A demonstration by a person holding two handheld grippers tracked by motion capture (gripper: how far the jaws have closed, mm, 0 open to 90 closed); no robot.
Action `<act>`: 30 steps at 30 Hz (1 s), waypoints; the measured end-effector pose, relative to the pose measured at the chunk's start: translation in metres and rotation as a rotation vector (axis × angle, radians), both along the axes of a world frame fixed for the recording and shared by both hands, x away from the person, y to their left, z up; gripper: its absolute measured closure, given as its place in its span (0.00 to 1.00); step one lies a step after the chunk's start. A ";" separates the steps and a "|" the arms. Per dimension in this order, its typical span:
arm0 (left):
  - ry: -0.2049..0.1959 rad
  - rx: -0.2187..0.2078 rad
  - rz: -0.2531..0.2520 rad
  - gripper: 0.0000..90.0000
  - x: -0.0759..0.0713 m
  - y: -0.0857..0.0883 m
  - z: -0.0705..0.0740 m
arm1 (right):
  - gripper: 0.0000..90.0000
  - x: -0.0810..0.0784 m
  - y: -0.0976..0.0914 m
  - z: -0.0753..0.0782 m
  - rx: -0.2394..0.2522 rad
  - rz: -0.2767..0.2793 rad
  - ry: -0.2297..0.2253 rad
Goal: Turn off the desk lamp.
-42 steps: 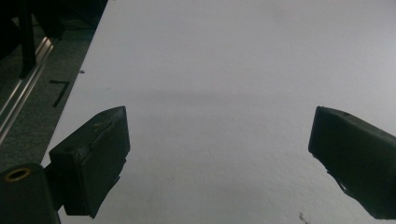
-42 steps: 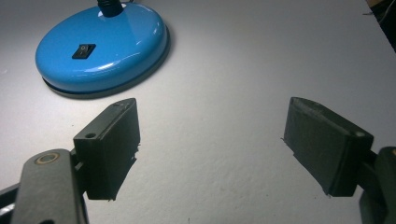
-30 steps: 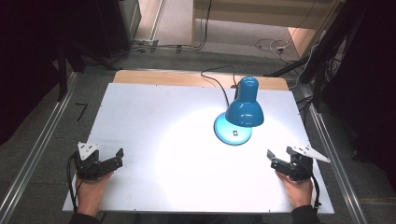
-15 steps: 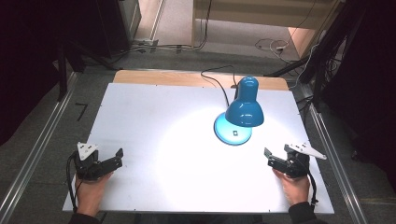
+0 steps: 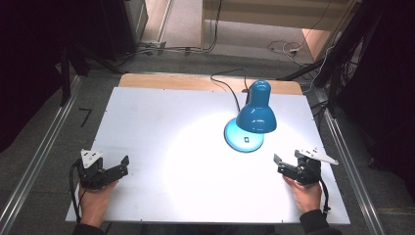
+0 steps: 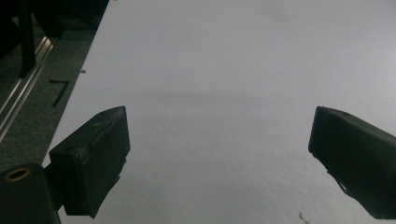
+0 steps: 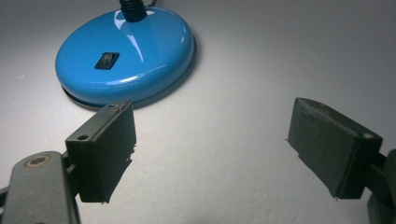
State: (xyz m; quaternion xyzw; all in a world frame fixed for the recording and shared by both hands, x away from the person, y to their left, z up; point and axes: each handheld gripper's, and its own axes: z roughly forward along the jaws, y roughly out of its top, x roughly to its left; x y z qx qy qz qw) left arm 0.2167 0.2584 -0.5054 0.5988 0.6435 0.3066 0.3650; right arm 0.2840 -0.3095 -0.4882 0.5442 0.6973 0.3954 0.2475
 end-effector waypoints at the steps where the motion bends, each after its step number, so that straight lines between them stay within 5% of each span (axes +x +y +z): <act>1: 0.000 -0.001 0.000 0.07 0.000 0.000 0.000 | 0.15 0.000 0.001 0.000 0.000 0.003 -0.001; 30: -0.006 -0.004 -0.001 0.06 -0.001 0.001 0.001 | 0.15 0.013 0.021 0.000 0.011 0.023 0.007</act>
